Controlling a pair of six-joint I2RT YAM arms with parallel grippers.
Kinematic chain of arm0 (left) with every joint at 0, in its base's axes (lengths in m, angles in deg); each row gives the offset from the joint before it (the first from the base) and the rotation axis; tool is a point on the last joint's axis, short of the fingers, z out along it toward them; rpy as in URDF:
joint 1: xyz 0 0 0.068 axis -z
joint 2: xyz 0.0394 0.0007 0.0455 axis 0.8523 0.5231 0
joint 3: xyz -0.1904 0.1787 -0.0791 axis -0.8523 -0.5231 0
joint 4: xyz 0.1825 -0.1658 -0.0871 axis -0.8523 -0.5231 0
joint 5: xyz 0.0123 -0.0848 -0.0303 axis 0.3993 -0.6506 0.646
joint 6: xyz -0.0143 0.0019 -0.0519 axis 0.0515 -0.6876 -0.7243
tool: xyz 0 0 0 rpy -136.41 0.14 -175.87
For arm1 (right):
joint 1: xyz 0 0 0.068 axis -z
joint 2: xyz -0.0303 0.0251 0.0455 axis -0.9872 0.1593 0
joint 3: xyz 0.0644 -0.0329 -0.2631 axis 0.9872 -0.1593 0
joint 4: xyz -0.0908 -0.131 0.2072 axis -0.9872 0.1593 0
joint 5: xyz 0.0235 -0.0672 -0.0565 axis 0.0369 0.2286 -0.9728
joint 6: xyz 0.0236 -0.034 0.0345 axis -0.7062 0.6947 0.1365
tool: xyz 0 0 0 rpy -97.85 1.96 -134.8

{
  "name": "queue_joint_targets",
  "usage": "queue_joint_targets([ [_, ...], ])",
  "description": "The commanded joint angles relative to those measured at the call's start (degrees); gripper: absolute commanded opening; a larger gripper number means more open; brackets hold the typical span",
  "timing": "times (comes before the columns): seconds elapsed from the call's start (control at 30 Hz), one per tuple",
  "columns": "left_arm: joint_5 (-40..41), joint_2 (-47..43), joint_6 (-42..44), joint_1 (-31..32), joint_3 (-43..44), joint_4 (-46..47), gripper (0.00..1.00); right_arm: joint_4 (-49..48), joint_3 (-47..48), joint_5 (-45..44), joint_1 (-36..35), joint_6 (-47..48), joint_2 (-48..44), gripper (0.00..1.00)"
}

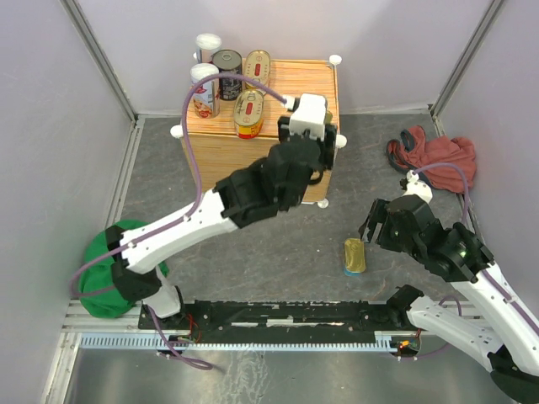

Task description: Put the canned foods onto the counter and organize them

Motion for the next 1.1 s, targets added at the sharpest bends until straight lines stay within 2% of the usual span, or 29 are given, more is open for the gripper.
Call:
queue_joint_targets([
  [0.0, -7.3, 4.2, 3.6, -6.8, 10.6, -0.9, 0.03, -2.8, 0.9, 0.1, 0.2, 0.8, -0.4, 0.83],
  [0.2, -12.4, 13.0, 2.3, -14.9, 21.8, -5.1, 0.03, -2.7, 1.7, 0.2, 0.2, 1.6, -0.5, 0.83],
  [0.5, -17.3, 19.5, -1.3, -23.5, 24.5, -0.9, 0.03, -2.7, 2.5, 0.9, 0.2, 2.8, -1.1, 0.83],
  [0.87, -20.3, 29.7, -3.9, -28.3, 35.3, 2.5, 0.03, -3.4, 0.8, 3.0, 0.2, 4.2, -0.9, 0.83],
  [1.07, -20.2, 32.3, -4.4, -29.7, 35.9, 5.3, 0.03, -3.8, -0.2, 3.9, 0.2, 5.4, -0.7, 0.83],
])
